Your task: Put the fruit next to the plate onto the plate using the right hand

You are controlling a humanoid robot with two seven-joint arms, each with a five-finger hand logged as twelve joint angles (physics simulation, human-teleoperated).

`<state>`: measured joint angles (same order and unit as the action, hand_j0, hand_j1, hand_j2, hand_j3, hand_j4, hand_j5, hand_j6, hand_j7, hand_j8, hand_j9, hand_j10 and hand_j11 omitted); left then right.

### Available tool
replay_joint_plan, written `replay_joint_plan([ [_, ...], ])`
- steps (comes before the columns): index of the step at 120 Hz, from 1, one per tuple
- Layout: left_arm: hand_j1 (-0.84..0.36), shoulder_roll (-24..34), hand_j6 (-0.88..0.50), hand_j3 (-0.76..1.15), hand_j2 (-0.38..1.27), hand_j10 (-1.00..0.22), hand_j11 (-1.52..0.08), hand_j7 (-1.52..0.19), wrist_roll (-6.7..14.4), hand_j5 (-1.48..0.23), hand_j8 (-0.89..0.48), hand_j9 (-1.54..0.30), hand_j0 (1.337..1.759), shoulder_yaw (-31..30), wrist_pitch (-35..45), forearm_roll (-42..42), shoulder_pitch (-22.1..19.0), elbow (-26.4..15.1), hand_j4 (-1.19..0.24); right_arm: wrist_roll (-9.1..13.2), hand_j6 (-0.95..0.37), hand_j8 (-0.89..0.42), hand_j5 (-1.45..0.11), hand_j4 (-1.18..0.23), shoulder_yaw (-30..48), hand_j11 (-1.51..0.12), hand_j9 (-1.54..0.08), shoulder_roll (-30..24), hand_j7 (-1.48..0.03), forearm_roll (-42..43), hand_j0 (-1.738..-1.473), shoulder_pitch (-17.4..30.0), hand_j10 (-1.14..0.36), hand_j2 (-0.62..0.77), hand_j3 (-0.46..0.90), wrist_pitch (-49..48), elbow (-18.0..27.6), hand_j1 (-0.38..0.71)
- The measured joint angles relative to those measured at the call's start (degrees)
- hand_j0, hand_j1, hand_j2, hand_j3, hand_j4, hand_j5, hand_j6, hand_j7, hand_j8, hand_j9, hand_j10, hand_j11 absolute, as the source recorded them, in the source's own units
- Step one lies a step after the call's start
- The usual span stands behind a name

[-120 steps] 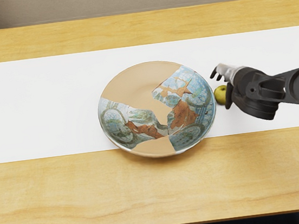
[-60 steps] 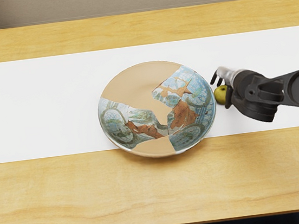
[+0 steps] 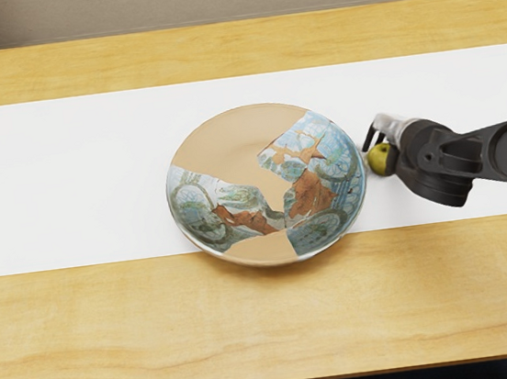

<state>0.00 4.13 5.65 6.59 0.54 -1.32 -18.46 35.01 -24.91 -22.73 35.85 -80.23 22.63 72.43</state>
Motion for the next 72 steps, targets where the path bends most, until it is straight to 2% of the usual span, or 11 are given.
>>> replay_joint_plan([
  [11, 0.35, 0.0, 0.00, 0.00, 0.00, 0.00, 0.00, 0.00, 0.0, 0.00, 0.00, 0.00, 1.658, 0.0, 0.0, 0.0, 0.0, 0.0, 0.00, 0.0, -0.46, -0.41, -0.73, -0.54, 0.2, -0.75, -0.74, -0.2, -0.71, -0.1, -1.645, 0.2, -0.53, -0.02, 0.00, 0.1, -0.3, 0.23],
  [52, 0.35, 0.0, 0.00, 0.00, 0.00, 0.00, 0.00, 0.00, 0.0, 0.00, 0.00, 0.00, 1.658, 0.0, 0.0, 0.0, 0.0, 0.0, 0.00, 0.0, -0.51, -0.46, -0.80, -0.59, 2.9, -0.80, -0.80, -2.3, -0.78, -0.9, -1.654, -0.9, -0.59, 0.20, 0.00, -2.0, -0.3, 0.23],
  [72, 0.35, 0.0, 0.00, 0.00, 0.00, 0.00, 0.00, 0.00, 0.0, 0.00, 0.00, 0.00, 1.658, 0.0, 0.0, 0.0, 0.0, 0.0, 0.00, 0.0, -0.48, -0.43, -0.84, -0.62, 7.3, -0.85, -0.85, -5.7, -0.82, -1.1, -1.656, -2.7, -0.61, 0.21, 0.00, -7.0, -0.1, 0.24],
])
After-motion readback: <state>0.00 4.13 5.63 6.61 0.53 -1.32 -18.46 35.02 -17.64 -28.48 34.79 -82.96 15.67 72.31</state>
